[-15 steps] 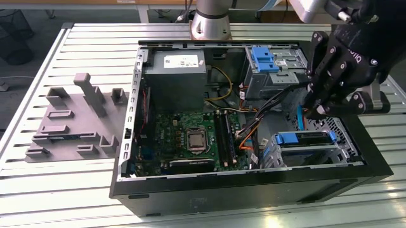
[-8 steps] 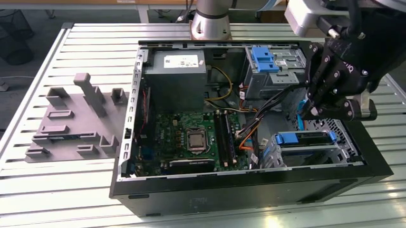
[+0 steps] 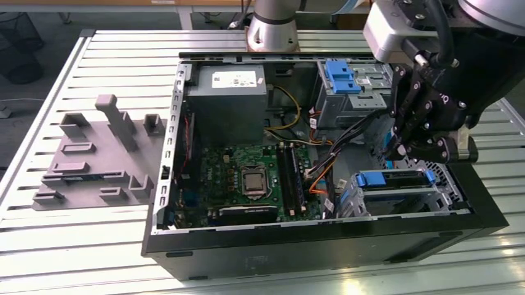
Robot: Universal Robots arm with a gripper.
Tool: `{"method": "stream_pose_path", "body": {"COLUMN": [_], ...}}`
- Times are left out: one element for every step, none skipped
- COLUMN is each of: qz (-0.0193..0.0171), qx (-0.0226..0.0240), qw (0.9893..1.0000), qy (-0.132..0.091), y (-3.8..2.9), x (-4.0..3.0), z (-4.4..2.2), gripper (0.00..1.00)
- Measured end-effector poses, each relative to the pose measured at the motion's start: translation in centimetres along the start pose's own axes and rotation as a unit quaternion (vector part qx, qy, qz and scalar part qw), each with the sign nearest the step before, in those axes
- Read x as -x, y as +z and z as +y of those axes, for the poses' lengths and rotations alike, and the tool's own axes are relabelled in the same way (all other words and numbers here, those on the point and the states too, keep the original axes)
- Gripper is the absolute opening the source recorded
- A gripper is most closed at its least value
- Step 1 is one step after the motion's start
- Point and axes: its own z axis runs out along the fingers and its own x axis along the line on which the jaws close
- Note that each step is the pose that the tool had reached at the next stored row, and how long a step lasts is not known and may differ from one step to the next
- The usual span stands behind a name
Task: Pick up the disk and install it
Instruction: 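Insert the disk into the insertion slot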
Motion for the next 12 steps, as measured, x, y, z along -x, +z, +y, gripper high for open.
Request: {"method": "stream_pose_path", "body": {"qz": [0.0,0.0,-0.0001,-0.0002,-0.0004,-0.0002,-0.0001,-0.0002,-0.0001,-0.0001,-0.0001,0.0], "qx": [0.0,0.0,0.0,0.0,0.0,0.0,0.0,0.0,0.0,0.0,0.0,0.0], "qw": [1.0,1.0,1.0,1.0,1.0,1.0,1.0,1.0,1.0,1.0,1.0,1.0], "qy": [0.0,0.0,0.0,0.0,0.0,0.0,0.0,0.0,0.0,0.0,0.0,0.0], "y": [0.0,0.02,0.03,0.1,0.28,0.44,0.63,0.81,0.99,1.16,1.25,1.26], "x": [0.0,0.0,0.0,0.0,-0.02,-0.03,-0.03,-0.04,-0.04,-0.04,-0.04,-0.04], "z": [0.0,0.0,0.0,0.0,0.0,0.0,0.0,-0.01,-0.01,-0.01,-0.01,-0.01], "gripper": [0.11,0.11,0.11,0.11,0.11,0.11,0.11,0.11,0.11,0.11,0.11,0.11]}}
